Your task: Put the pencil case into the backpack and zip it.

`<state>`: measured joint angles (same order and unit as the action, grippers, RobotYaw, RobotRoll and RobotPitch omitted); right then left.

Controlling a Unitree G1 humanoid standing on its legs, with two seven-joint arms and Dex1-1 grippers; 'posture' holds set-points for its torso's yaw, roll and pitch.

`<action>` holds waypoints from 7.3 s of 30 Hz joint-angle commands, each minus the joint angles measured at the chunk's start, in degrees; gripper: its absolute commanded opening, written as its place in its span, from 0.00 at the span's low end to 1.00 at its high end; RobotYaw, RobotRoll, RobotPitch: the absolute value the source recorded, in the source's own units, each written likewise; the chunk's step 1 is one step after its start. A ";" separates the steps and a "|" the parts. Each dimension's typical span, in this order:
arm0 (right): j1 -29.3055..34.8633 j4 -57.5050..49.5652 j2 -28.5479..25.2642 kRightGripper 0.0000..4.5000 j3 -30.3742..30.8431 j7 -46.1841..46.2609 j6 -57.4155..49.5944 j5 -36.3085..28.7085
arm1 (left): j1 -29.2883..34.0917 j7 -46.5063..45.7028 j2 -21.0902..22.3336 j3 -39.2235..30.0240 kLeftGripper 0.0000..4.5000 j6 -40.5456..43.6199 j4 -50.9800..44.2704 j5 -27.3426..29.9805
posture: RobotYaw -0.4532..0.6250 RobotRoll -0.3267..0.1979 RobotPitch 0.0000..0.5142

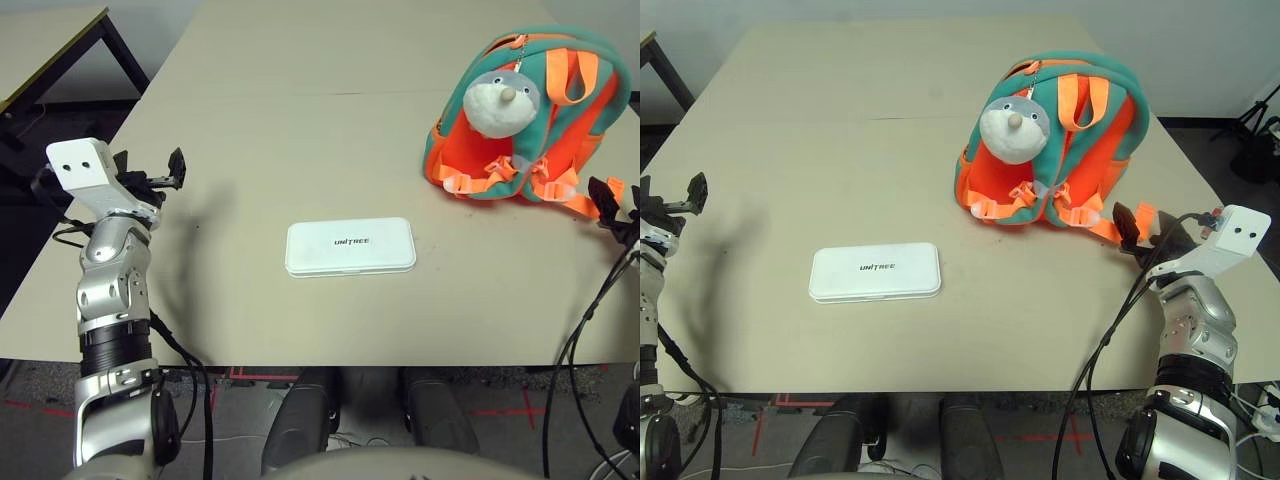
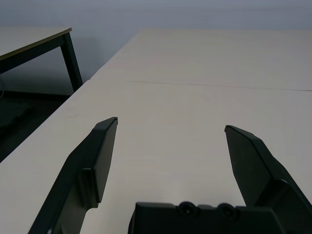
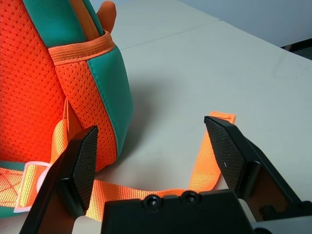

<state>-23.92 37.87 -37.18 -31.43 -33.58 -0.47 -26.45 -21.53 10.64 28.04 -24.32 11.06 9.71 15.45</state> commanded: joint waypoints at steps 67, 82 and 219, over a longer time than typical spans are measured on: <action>-7.80 -22.87 4.73 0.01 19.43 5.40 -79.04 -27.58 | -16.86 13.42 16.22 16.13 1.00 81.44 24.67 57.34 | 0.39 0.62 0.19; -8.42 -20.61 9.58 0.01 20.75 3.09 -74.41 -19.58 | -19.83 13.67 15.26 16.51 1.00 81.44 27.83 52.07 | 0.39 0.62 0.20; 9.14 -79.50 11.75 1.00 4.31 26.76 -59.37 -10.99 | -24.32 34.14 -1.28 14.71 0.72 25.91 2.06 19.17 | 0.32 0.62 0.29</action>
<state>-15.79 -37.51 -25.80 -25.99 -8.20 -56.61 -34.81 -44.73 43.72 26.95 -9.95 38.91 11.04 35.29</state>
